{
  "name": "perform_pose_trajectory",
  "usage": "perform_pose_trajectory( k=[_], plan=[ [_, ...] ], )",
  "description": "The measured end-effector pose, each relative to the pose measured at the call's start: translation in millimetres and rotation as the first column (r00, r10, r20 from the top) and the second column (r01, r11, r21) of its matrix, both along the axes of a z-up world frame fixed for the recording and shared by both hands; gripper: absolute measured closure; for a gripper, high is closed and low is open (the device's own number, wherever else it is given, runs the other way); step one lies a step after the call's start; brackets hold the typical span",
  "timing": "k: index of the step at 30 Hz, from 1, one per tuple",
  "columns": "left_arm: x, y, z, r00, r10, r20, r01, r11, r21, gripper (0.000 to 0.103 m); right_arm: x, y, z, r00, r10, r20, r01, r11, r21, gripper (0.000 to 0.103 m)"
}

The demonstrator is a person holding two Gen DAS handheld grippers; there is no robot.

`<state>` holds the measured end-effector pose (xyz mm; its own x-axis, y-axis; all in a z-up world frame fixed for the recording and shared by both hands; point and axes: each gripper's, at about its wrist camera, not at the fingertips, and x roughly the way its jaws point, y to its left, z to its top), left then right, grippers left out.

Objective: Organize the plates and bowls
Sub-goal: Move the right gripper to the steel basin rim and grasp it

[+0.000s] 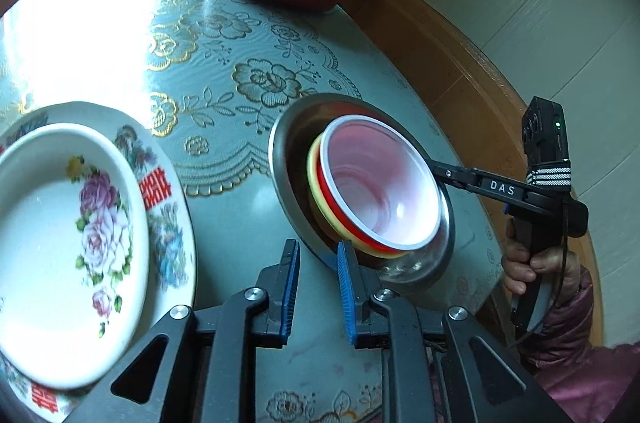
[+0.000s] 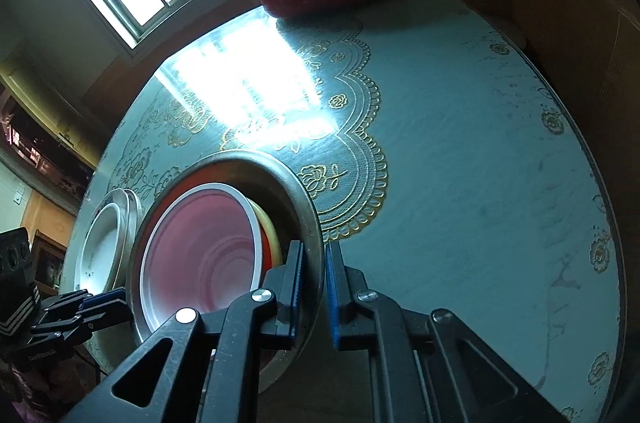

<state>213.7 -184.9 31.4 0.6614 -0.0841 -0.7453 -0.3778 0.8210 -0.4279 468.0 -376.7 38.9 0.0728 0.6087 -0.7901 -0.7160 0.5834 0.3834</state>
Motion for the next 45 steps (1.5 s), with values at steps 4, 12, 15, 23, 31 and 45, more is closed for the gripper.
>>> perform_pose_trajectory(
  k=[4, 12, 15, 23, 31, 45],
  plan=[
    [9, 3, 5, 1.0, 0.019, 0.0, -0.018, 0.998, 0.06, 0.085, 7, -2, -2, 0.999, -0.045, 0.019, 0.046, 0.999, -0.029, 0.093],
    [29, 23, 6, 0.998, 0.061, -0.01, -0.06, 0.997, 0.051, 0.073, 20, -17, -12, 0.994, -0.091, -0.065, 0.091, 0.996, 0.003, 0.081],
    [41, 25, 4, 0.998, 0.055, -0.036, -0.053, 0.997, 0.058, 0.074, 21, -22, -13, 0.991, -0.113, -0.071, 0.115, 0.993, 0.028, 0.081],
    [61, 14, 1, 0.997, 0.013, -0.071, -0.003, 0.991, 0.133, 0.077, 19, -23, -16, 0.992, -0.11, -0.057, 0.112, 0.993, 0.044, 0.081],
    [70, 10, -5, 0.995, 0.033, -0.092, -0.011, 0.974, 0.226, 0.077, 13, -16, -18, 0.994, -0.103, -0.019, 0.104, 0.994, 0.019, 0.081],
    [84, 13, -15, 0.993, 0.069, -0.096, -0.043, 0.967, 0.251, 0.072, 1, -20, -19, 0.985, -0.171, -0.021, 0.171, 0.985, -0.004, 0.081]
  ],
)
